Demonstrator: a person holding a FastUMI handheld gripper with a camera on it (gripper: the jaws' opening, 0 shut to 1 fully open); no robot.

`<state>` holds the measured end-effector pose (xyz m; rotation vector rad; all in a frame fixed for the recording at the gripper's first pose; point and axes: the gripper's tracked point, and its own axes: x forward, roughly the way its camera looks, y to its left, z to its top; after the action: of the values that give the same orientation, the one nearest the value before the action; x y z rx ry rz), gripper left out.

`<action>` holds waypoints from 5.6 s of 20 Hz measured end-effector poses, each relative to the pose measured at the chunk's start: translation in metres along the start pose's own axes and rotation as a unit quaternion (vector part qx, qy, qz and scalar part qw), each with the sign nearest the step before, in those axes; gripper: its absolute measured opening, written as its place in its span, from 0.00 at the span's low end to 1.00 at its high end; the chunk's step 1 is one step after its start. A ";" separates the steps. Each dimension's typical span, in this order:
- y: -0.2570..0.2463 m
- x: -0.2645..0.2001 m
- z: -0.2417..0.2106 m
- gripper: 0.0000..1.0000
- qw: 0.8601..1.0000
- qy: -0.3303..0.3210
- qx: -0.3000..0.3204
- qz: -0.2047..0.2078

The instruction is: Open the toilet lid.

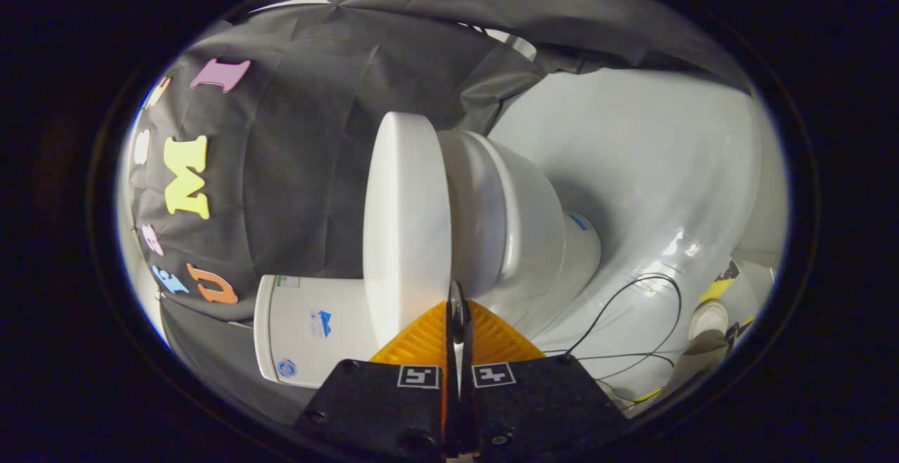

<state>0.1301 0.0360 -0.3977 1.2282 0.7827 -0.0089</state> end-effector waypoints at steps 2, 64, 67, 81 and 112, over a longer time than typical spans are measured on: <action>0.015 -0.006 0.001 0.04 1.000 -0.001 -0.019 0.008; 0.284 -0.027 -0.137 0.10 0.923 -0.004 -0.383 0.033; 0.290 -0.024 -0.144 0.10 0.919 -0.001 -0.392 0.033; 0.317 -0.004 -0.188 0.10 0.896 0.013 -0.441 0.035; 0.336 0.035 -0.264 0.21 0.827 0.029 -0.561 0.019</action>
<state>0.1530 0.3958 -0.1663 0.1073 0.6340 0.4683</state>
